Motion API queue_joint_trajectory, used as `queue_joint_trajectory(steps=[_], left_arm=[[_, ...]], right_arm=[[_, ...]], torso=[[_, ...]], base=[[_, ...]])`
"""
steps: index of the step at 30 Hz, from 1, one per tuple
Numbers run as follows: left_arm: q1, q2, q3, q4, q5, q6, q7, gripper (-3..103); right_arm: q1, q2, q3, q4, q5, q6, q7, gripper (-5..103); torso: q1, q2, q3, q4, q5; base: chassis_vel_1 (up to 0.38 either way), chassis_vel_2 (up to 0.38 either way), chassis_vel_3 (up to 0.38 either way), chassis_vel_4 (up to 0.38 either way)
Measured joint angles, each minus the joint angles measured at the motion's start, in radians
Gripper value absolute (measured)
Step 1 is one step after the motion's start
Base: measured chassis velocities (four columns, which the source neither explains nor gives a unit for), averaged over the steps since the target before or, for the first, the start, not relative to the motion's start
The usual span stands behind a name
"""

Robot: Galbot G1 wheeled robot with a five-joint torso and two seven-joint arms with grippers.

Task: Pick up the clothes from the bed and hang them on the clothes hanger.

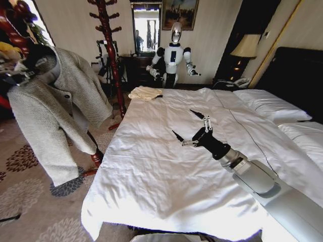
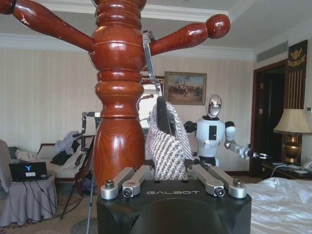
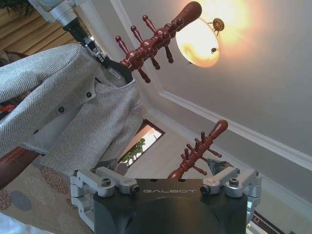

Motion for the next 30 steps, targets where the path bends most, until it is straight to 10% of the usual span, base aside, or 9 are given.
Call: queue_joint_trajectory(steps=[5,22,30], left_arm=[[0.005,-0.003,-0.007,-0.008,0.001,-0.016,0.000,21],[0.022,-0.036,-0.051,-0.053,0.008,-0.071,-0.005,88],[0.025,-0.052,-0.104,-0.121,-0.045,-0.153,-0.011,100]], right_arm=[[-0.003,-0.002,0.004,0.002,0.000,0.000,0.000,100],[-0.017,0.001,0.010,0.000,0.002,0.000,0.001,100],[-0.014,0.007,0.019,-0.004,0.034,-0.001,0.015,100]], torso=[[0.000,0.000,0.000,-0.0001,0.0001],[0.000,0.000,0.000,-0.0001,0.0002],[0.000,0.000,0.000,0.0001,0.0000]], base=[[0.000,0.000,0.000,0.000],[0.000,0.000,0.000,0.000],[0.000,0.000,0.000,0.000]])
